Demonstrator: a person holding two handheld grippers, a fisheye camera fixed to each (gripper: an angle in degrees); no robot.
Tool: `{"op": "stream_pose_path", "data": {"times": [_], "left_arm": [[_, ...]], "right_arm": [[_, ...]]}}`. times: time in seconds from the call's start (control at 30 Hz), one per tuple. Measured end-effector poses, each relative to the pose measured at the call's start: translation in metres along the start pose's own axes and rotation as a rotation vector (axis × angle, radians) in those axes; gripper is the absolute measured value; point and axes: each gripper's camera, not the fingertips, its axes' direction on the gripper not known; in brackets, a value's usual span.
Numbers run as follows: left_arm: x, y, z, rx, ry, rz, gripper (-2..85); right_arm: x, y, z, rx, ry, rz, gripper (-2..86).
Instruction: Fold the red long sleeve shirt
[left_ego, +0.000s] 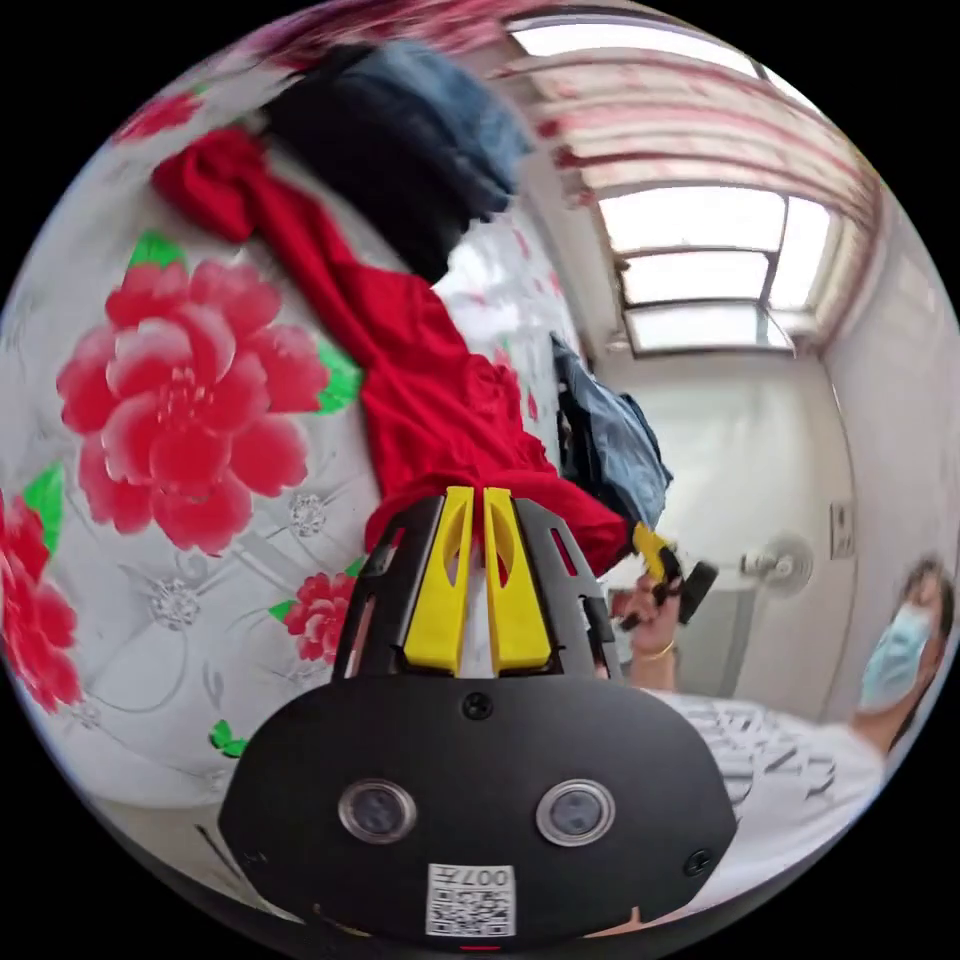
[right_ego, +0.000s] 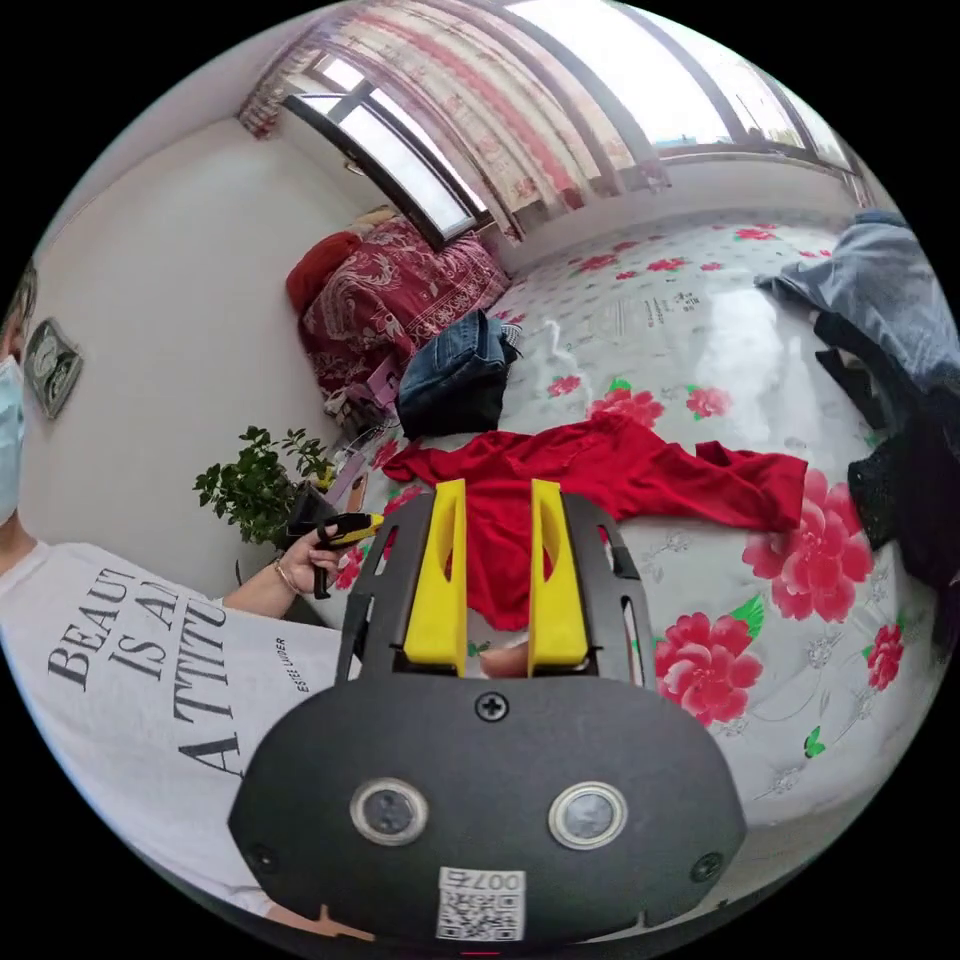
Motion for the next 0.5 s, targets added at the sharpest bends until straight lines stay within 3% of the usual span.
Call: {"op": "stream_pose_path", "data": {"times": [0.07, 0.23, 0.37, 0.5], "left_arm": [[-0.016, -0.005, 0.004, 0.016, 0.042, -0.064, -0.7], [-0.010, 0.003, -0.012, -0.002, -0.084, 0.026, -0.6], [-0.013, 0.010, -0.035, -0.003, -0.103, 0.047, -0.6], [-0.010, 0.015, -0.045, -0.007, -0.089, 0.082, -0.6]], "right_arm": [[0.019, 0.018, 0.028, -0.085, 0.001, 0.087, 7.5], [0.007, 0.073, 0.077, -0.227, -0.009, 0.154, 9.0], [-0.033, 0.084, 0.124, -0.339, 0.073, 0.016, 8.9], [-0.053, 0.071, 0.149, -0.293, 0.267, -0.082, 7.7]]}}
